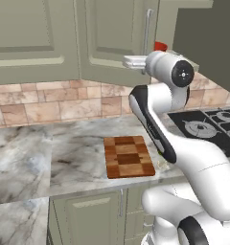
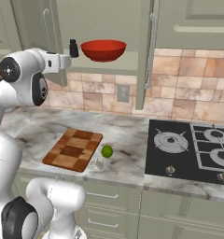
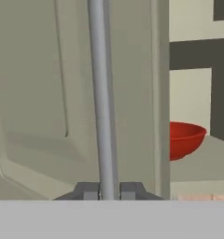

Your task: Open the cabinet. Place the bowl and condiment on the counter. Then place the lime and garlic on the cutting board.

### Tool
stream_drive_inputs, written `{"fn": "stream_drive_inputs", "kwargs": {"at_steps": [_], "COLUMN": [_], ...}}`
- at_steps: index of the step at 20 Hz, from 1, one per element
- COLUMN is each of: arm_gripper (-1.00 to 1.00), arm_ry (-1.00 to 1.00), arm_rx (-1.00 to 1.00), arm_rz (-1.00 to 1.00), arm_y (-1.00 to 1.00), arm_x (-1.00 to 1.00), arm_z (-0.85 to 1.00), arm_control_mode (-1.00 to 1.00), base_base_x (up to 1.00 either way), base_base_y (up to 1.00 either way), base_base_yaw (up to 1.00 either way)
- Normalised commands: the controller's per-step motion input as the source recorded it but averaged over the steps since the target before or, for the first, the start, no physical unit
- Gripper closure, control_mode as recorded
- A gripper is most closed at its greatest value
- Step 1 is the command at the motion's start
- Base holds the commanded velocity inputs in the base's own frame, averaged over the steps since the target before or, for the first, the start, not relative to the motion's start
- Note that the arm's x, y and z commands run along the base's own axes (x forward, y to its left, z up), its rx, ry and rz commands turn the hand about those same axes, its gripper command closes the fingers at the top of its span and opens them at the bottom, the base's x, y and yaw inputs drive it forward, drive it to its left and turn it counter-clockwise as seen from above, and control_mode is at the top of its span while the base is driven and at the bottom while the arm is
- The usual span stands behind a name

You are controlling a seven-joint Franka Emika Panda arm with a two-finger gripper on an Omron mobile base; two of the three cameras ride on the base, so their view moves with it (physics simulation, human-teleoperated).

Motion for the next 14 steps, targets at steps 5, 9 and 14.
{"fn": "stream_drive_inputs", "kwargs": {"at_steps": [5, 9, 14], "arm_gripper": [1.0, 1.0, 1.0], "arm_ry": [0.02, 0.0, 0.0], "arm_rx": [0.0, 0.0, 0.0], "arm_rz": [0.0, 0.0, 0.0], "arm_y": [0.22, 0.24, 0.23], "arm_x": [-0.35, -0.34, -0.29], "arm_z": [0.0, 0.0, -0.01], "arm_control_mode": [-1.0, -1.0, -1.0], "base_base_x": [0.0, 0.0, 0.0], "base_base_y": [0.0, 0.0, 0.0], "base_base_yaw": [0.0, 0.0, 0.0]}}
